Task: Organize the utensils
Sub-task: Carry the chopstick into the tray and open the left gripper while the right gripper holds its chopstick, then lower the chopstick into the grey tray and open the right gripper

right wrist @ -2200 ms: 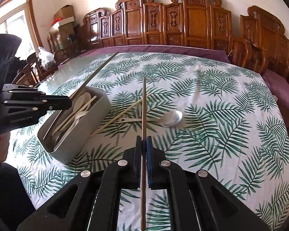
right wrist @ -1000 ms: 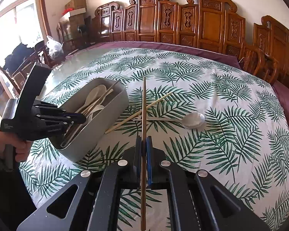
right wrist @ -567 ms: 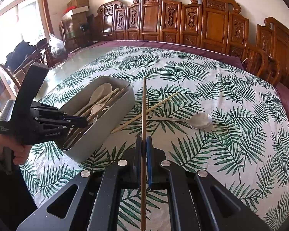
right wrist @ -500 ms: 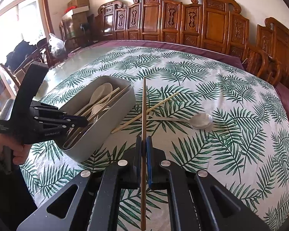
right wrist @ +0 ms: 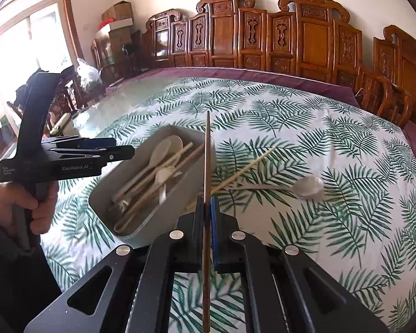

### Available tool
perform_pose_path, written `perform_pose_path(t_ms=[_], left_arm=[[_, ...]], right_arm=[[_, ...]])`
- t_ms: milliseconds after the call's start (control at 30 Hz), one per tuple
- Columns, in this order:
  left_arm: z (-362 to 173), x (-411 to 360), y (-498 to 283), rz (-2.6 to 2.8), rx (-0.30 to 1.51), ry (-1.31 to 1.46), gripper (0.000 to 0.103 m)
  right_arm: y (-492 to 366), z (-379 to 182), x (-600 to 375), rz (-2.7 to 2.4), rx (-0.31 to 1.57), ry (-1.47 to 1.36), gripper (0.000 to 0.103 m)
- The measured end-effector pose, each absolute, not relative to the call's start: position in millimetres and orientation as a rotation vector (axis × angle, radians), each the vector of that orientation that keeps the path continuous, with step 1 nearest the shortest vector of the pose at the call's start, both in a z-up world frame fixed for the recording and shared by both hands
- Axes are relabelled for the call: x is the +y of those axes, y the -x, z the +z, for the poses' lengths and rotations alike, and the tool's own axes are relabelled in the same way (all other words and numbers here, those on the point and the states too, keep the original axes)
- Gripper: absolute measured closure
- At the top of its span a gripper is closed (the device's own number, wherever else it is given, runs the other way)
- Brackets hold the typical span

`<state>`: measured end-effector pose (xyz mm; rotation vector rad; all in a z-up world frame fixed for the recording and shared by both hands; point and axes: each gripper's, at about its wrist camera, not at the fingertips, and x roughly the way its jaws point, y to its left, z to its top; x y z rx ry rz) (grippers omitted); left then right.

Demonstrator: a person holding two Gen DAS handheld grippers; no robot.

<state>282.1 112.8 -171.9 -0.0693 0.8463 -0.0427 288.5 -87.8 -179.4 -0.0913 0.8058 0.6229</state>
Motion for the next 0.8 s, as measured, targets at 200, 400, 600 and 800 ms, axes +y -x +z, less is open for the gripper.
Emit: perform_pose_path(t_ms=[200,400,600,800], left_arm=[[-159,141,-281,0.030,0.776,0.116,0.014],[-150,168,-278,0.066,0.747,0.164,0.014],[-147,184,-276,0.095,0.744,0.152,0.014],[-145,192,-275,0.107,0.742,0.171,0.014]], right_arm=[[-295,-179,-58,0.651,0.813,0.087,0.097],[-308,-189,-25,0.679,0.836,0.043,0.097],[-322,-201,-1,0.672,0.858,-0.001,0.097],[-333,-218,15,0.653,0.894,-0.068,0.097]])
